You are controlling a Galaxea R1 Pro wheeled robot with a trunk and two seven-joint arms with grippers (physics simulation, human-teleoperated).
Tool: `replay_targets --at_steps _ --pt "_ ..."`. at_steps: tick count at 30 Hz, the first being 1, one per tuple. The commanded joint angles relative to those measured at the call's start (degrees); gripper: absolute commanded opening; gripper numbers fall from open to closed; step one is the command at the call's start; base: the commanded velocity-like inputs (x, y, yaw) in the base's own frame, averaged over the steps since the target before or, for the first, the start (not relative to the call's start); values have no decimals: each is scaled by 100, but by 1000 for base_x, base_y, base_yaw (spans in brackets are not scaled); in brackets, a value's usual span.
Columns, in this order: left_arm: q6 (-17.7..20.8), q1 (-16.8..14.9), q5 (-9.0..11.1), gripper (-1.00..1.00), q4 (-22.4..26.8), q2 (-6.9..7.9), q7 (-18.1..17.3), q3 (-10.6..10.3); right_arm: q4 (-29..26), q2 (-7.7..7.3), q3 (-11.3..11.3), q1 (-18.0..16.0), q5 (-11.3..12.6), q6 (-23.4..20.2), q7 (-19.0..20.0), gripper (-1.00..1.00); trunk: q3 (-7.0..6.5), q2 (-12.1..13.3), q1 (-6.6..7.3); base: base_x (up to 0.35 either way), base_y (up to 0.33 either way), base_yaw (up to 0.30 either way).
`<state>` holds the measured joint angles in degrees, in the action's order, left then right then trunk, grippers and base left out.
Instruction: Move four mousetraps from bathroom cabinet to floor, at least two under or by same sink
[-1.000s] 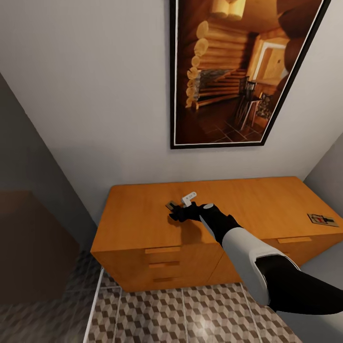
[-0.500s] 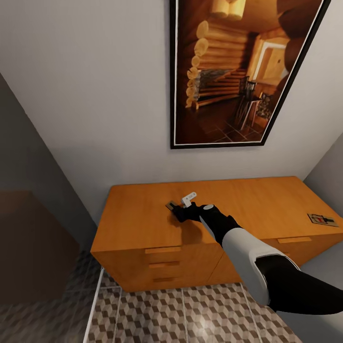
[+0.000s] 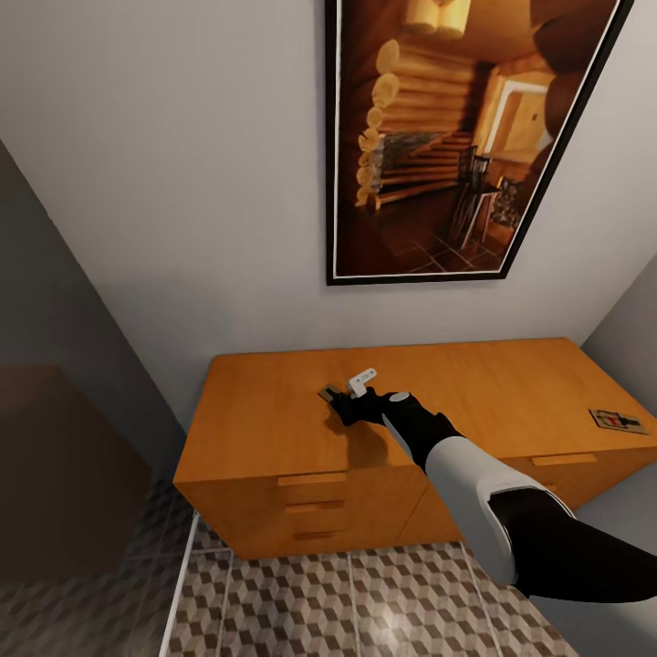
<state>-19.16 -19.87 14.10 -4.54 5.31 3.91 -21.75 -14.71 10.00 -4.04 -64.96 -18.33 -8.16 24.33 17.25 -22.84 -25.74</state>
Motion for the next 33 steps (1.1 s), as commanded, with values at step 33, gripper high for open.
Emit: replay_targets --at_steps 33 --pt "-35 -8 40 100 -20 -4 4 -48 -1120 0 -25 1 -58 -1097 19 -100 11 -8 -4 0 0 0"
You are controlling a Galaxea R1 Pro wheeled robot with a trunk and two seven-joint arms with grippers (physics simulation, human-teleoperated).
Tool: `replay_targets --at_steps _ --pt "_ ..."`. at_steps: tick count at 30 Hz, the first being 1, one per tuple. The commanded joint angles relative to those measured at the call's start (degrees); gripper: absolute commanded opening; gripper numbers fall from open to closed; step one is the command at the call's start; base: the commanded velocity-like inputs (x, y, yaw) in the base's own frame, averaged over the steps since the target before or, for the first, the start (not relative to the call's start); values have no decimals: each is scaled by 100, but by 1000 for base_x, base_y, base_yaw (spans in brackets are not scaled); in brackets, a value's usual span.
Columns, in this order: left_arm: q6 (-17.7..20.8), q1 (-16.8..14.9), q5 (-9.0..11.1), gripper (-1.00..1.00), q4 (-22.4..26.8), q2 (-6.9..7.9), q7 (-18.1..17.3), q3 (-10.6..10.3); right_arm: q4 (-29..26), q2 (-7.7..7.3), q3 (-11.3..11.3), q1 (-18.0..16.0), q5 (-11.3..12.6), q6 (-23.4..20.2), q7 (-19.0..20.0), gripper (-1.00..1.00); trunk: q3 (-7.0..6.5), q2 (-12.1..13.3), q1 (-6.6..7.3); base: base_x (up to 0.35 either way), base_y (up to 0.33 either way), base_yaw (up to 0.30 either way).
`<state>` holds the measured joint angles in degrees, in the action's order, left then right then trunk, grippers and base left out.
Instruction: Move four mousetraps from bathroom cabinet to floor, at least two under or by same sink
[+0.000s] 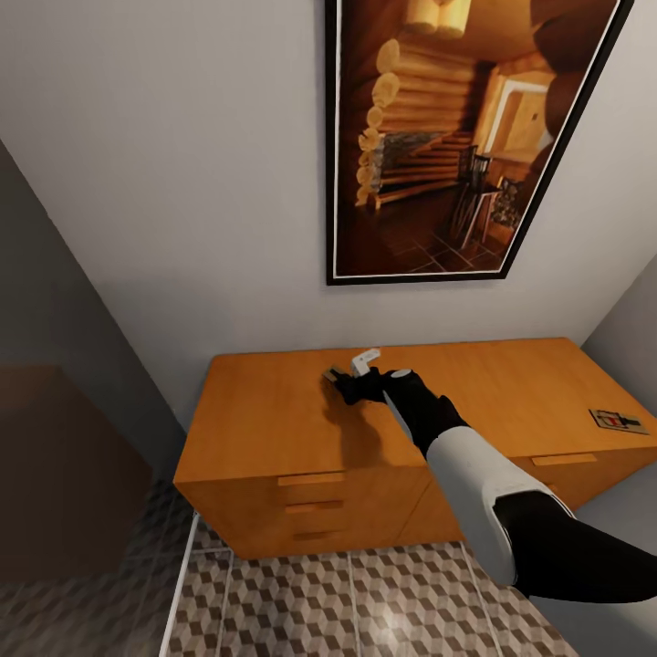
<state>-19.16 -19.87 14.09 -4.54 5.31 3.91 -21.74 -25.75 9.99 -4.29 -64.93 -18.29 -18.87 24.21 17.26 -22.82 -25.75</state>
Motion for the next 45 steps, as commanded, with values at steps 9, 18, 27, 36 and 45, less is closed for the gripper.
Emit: replay_targets --at_steps 9,18,27,36,45 --pt "-35 -7 41 100 -20 -4 4 -49 -586 0 -2 -2 -60 -654 31 -100 10 -10 -3 0 0 0" --pt "-35 -6 41 100 -20 -7 4 -49 -801 0 -1 -2 -60 -955 31 -100 10 -10 -3 0 0 0" --pt "-35 -6 41 100 -20 -12 4 -49 -815 0 -1 -2 -60 -977 31 -100 10 -10 -3 -121 0 0" --pt "-35 -5 41 100 -20 -12 4 -49 -809 0 -1 -2 -55 -978 31 -100 10 -10 -3 -328 0 0" --pt "-35 -7 41 100 -20 -12 4 -49 -805 0 -1 -2 -57 -972 31 -100 10 -10 -3 -342 0 0"
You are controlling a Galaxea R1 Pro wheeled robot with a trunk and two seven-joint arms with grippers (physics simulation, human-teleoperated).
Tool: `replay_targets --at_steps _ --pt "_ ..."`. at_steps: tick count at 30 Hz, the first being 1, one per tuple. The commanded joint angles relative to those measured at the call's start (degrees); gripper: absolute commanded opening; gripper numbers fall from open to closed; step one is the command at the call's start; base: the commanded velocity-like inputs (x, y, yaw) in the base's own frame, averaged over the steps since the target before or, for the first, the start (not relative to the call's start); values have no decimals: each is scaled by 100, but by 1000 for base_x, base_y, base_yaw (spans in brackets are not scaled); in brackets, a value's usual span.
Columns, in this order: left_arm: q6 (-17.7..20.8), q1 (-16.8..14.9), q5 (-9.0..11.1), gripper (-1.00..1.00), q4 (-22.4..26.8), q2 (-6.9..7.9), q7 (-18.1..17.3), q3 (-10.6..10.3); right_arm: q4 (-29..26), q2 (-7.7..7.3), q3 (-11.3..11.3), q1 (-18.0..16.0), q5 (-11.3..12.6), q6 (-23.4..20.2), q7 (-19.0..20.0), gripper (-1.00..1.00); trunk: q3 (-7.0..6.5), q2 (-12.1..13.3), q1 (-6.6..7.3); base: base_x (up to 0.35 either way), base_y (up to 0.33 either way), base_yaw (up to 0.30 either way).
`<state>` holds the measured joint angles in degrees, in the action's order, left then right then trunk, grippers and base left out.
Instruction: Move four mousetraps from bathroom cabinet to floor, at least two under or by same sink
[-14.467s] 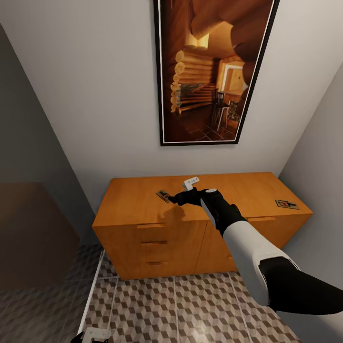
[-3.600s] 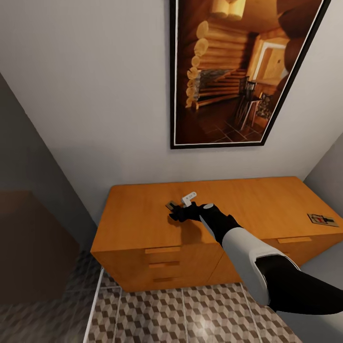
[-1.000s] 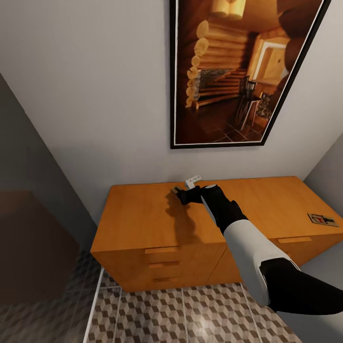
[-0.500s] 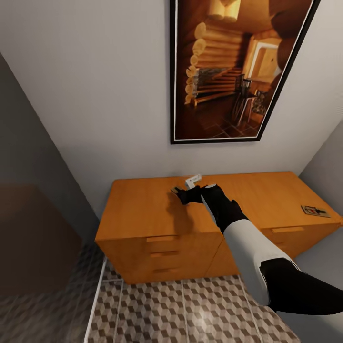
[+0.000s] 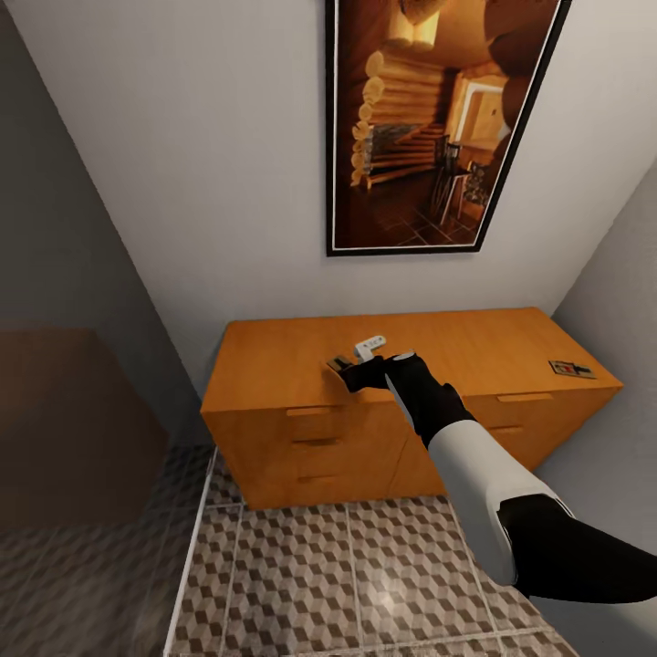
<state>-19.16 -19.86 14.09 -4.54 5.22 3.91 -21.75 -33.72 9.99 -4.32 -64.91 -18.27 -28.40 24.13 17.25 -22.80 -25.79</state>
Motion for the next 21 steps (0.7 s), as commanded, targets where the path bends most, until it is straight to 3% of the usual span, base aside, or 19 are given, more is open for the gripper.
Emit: replay_targets --at_steps 1,11,21 --pt "-35 -8 41 100 -20 -4 5 -49 -8 1 1 -4 -60 -19 39 -100 11 -11 0 -342 0 0" --pt "-35 -7 41 100 -20 -7 5 -49 0 1 1 -4 -56 -17 34 -100 11 -11 0 -342 -8 0" --pt "-35 -5 41 100 -20 -7 5 -49 3 1 1 -4 -60 -17 30 -100 11 -11 0 -315 -132 0"
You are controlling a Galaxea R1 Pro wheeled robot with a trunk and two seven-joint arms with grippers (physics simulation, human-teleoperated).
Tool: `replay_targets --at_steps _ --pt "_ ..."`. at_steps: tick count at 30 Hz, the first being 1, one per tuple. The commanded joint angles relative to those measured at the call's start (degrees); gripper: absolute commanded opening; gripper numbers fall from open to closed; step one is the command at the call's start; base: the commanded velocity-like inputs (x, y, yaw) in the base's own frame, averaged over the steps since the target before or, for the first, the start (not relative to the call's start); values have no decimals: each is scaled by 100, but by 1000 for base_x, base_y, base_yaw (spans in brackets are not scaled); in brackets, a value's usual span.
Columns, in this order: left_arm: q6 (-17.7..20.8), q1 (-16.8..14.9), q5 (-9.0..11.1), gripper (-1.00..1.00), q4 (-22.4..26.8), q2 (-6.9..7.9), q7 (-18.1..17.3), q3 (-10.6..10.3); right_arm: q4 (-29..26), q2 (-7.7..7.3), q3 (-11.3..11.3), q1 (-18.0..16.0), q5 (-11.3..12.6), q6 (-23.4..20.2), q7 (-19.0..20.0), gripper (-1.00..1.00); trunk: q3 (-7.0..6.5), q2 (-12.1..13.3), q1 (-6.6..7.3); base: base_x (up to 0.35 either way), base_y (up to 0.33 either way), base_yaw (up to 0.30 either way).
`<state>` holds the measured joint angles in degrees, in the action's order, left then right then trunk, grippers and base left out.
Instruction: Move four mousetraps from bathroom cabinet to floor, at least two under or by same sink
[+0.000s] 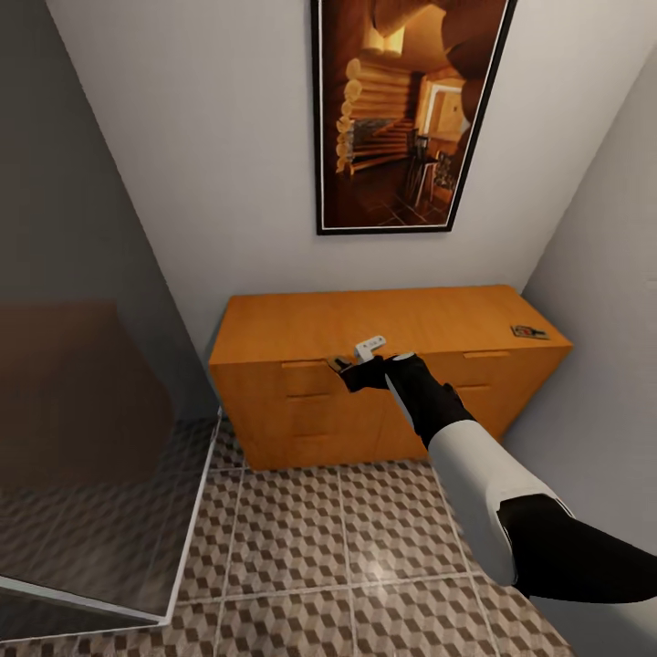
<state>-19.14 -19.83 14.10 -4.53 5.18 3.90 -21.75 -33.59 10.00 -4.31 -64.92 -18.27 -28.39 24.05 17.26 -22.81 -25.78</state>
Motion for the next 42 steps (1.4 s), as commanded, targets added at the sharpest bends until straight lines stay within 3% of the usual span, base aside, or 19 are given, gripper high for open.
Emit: replay_targets --at_steps 1,18,24,26,29,32,36,42 --pt "-36 -7 40 100 -21 -5 6 -49 -9 0 0 -3 -59 -18 39 -100 10 -11 0 -280 -188 0" --pt "-37 -7 40 100 -21 0 6 -49 75 0 0 -3 -54 10 39 -100 10 -11 0 -217 -212 0" --pt "-37 -7 40 100 -21 0 6 -49 475 0 3 -3 -61 154 44 -100 10 -11 0 -25 -41 0" --pt "-37 -7 40 100 -21 0 6 -49 782 0 6 -3 -69 418 40 -100 10 -11 0 -6 -10 0" --pt "-37 -7 40 100 -21 0 6 -49 1516 0 9 -3 -77 1153 27 -100 10 -11 0 -2 -4 0" --pt "-37 -6 40 100 -21 0 6 -48 2622 0 9 -2 -76 2232 17 -100 10 -11 0 -1 -1 0" --pt "-37 -6 40 100 -21 0 6 -49 3104 -114 9 146 -66 3177 8 -100 10 -11 0 0 0 0" --pt "-37 -9 40 100 -21 -1 6 -49 3225 -294 16 965 -63 3760 -27 -100 10 -11 0 0 0 0"
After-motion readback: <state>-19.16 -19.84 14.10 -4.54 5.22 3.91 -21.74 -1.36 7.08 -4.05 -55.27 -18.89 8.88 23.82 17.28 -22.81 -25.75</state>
